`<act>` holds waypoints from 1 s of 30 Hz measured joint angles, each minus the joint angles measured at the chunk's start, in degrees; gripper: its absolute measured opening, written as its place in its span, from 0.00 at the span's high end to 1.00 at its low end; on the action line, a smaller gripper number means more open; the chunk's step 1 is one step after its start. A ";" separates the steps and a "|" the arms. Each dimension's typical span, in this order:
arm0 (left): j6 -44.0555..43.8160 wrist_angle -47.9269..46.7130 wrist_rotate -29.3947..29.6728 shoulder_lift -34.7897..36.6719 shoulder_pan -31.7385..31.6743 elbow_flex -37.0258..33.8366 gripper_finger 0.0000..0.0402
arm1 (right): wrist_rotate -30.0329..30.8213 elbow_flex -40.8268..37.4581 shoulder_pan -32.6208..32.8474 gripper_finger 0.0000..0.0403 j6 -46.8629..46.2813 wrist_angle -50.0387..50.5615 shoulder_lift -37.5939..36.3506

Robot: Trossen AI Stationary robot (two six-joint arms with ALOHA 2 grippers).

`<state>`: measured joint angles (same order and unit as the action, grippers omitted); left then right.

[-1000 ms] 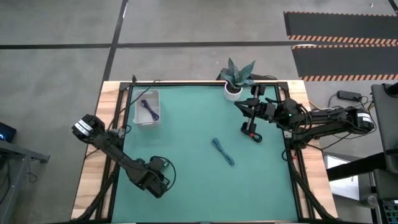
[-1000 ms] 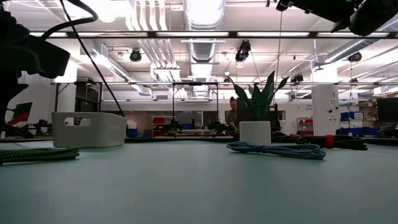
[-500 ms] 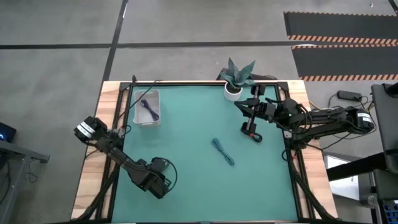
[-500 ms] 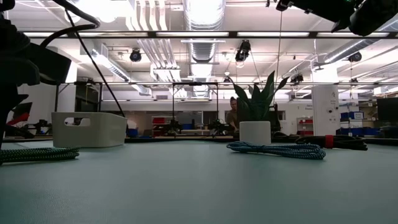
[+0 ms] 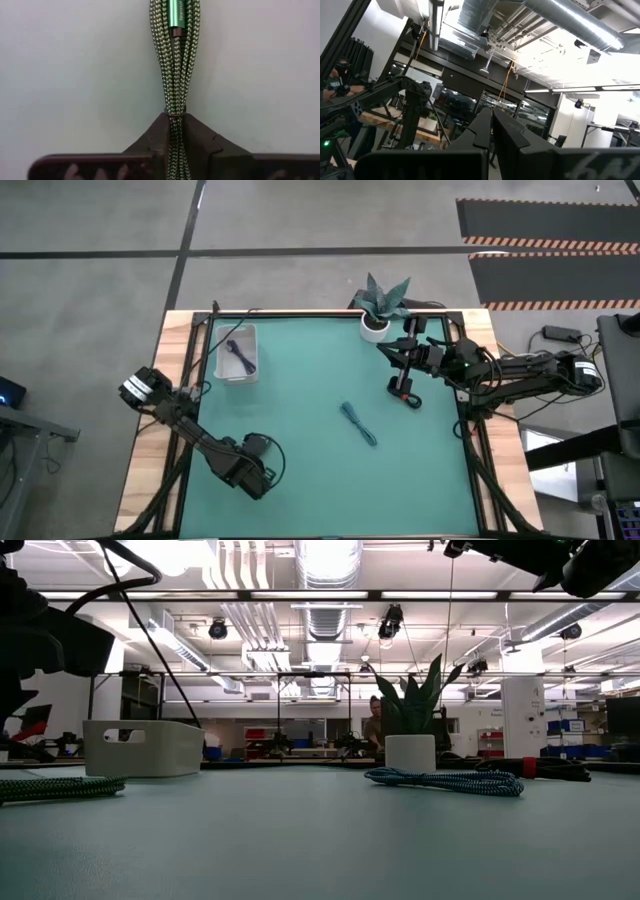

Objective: Pick and place USB-C Cables
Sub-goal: Put the green usb cable into the gray bin

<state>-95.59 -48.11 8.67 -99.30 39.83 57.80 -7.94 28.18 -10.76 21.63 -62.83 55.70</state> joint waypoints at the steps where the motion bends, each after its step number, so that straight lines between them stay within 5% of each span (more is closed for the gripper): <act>1: 0.00 -0.04 -0.02 0.09 0.00 0.00 0.96 | 0.00 0.00 -0.01 0.98 -0.01 0.00 0.00; 19: -4.49 -4.76 0.50 10.75 -6.28 0.52 0.97 | 0.19 0.00 -0.01 0.98 -0.03 -0.02 0.00; 30: 1.04 -5.59 7.00 21.26 -15.08 1.51 0.96 | 0.48 0.00 -0.01 0.98 -0.01 0.00 0.00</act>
<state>-94.55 -53.70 15.67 -78.04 24.76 59.31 -7.46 28.18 -10.76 21.63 -62.83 55.70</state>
